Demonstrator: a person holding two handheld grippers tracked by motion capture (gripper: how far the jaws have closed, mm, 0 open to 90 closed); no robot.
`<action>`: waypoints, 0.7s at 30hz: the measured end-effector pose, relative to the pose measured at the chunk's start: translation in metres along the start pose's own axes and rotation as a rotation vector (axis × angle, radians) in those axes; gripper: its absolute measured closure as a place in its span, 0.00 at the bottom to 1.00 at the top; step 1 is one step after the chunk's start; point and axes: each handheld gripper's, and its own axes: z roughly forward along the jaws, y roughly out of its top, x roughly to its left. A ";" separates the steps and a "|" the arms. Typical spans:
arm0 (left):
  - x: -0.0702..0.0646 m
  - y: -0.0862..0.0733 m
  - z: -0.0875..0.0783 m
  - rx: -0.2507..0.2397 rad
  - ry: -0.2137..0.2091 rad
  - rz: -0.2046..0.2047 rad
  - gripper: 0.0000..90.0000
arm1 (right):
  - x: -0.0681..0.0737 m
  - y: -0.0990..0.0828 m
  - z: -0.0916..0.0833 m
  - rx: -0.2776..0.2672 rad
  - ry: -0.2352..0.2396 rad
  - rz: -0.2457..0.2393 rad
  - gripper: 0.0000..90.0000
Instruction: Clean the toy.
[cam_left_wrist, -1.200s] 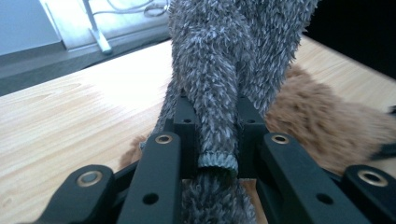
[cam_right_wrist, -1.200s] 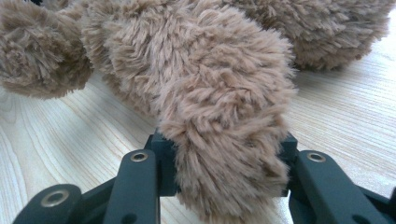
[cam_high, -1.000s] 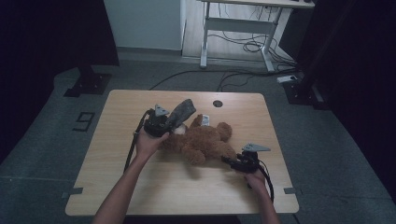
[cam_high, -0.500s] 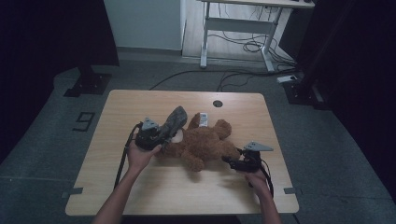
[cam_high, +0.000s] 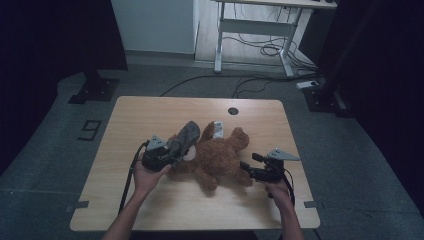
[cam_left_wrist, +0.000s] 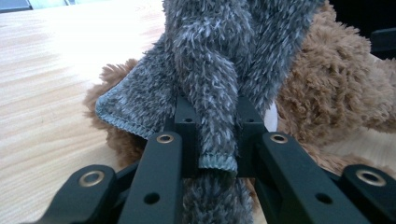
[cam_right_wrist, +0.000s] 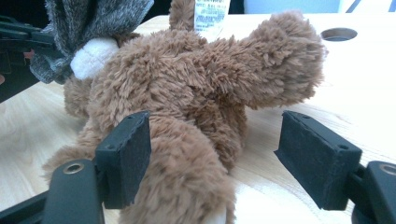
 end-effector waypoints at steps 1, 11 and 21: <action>0.000 -0.001 -0.001 -0.001 -0.003 -0.001 0.85 | 0.001 -0.001 0.002 0.011 0.012 -0.004 0.29; -0.005 -0.004 -0.008 0.001 -0.020 -0.023 0.84 | 0.010 -0.024 0.031 0.170 0.105 0.004 0.53; -0.069 0.045 0.003 -0.024 -0.095 0.115 0.84 | 0.012 -0.028 0.034 0.202 0.142 -0.033 0.63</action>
